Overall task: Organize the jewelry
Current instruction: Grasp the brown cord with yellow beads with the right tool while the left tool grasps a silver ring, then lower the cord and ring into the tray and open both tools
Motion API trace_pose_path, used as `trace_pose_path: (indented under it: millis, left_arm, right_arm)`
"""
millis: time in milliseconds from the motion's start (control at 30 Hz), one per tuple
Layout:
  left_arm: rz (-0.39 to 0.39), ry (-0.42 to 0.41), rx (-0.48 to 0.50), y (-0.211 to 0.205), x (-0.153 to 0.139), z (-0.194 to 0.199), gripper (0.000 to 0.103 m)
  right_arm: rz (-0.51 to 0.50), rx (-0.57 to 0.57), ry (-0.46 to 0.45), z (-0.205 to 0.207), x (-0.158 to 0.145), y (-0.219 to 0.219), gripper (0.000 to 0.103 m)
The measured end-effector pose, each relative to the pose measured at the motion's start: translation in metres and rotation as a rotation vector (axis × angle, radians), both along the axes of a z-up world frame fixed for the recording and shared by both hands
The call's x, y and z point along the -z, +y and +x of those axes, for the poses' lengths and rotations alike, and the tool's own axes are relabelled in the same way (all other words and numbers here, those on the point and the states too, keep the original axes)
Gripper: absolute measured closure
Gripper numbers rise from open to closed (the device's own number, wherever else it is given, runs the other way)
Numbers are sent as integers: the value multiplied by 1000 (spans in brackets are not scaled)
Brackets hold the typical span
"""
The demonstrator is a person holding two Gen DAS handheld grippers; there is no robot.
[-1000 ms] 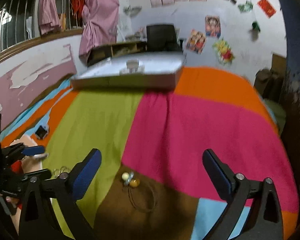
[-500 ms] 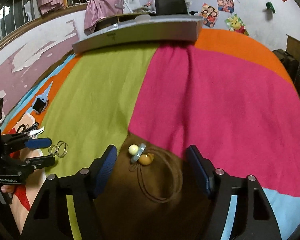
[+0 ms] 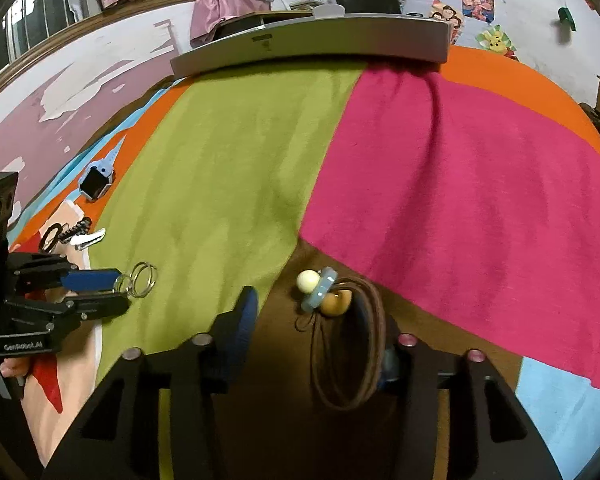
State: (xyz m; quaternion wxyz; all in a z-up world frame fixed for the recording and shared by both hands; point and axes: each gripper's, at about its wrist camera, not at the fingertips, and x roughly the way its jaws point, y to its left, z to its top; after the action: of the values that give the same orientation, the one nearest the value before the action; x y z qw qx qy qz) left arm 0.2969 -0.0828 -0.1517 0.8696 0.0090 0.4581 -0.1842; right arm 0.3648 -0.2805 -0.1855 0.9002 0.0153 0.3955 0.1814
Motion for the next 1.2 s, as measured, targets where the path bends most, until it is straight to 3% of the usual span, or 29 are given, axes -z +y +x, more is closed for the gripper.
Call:
trace_pose_path:
  millis: [200,633,900,1200]
  left_arm:
    - [-3,4,14,-6,2,0,83]
    - [-47,-19,-4,-6,-11,-9,83]
    - [-113,-107,-66,6,-52,15,83]
    - [-165,-261,-83,5,-130,109,83]
  right_arm:
    - [13,1,2,1,2,0,78]
    - [30,-93,-37,-15,-15,14,78]
    - [89,-22,-124,-12,-56,-4,78]
    - [51,44,-292,55,-141,-14,78]
